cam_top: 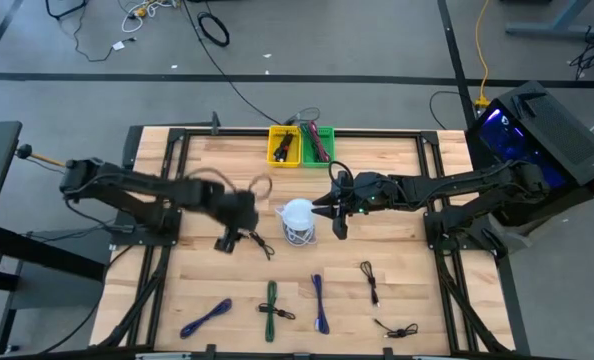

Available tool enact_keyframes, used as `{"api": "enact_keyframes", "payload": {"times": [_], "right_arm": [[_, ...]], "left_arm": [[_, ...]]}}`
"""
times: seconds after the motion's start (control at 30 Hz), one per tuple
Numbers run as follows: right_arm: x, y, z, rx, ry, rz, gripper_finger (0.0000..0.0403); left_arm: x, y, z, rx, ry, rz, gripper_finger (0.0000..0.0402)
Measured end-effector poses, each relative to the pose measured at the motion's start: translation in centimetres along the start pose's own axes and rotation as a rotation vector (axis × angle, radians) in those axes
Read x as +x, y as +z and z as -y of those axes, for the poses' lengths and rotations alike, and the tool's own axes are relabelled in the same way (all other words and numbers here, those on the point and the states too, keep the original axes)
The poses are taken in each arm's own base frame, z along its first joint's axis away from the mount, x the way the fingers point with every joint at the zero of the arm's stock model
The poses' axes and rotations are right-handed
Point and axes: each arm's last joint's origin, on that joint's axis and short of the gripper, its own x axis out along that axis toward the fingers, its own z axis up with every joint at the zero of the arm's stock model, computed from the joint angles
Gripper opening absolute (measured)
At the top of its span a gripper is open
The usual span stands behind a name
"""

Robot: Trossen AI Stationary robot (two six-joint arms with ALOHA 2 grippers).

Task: Pick & Place USB Port
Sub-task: Put the black charger cable into the yellow bin

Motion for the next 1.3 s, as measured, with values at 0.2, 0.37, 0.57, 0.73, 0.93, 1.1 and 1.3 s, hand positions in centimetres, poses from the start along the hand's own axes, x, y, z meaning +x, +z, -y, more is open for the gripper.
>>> {"api": "enact_keyframes", "payload": {"times": [0.2,0.37,0.57,0.73,0.93,1.1,1.3], "right_arm": [[0.0,0.0,0.0,0.002,0.002,0.005,0.0107],[0.0,0.1,-0.1,0.001,0.005,0.009,0.0107],[0.0,0.0,-0.5,-0.008,0.02,0.006,0.0107],[0.0,-0.1,-0.8,-0.012,0.028,0.006,0.0107],[0.0,-0.1,-0.8,-0.014,0.03,0.005,0.0107],[0.0,-0.1,-0.8,-0.014,0.029,0.006,0.0107],[0.0,-0.1,-0.8,-0.014,0.029,0.006,0.0107]], "left_arm": [[1.9,0.9,3.4,0.175,0.149,-0.074,0.0179],[4.7,1.1,4.3,0.206,0.155,-0.135,0.0179],[7.4,0.8,4.4,0.246,0.17,-0.213,0.0179],[8.9,1.0,4.5,0.268,0.178,-0.203,0.0179],[9.6,0.9,4.6,0.268,0.144,-0.212,0.0179],[9.6,0.9,4.3,0.261,0.161,-0.21,0.0179],[10.1,0.6,3.3,0.203,0.101,-0.215,0.0177]]}}
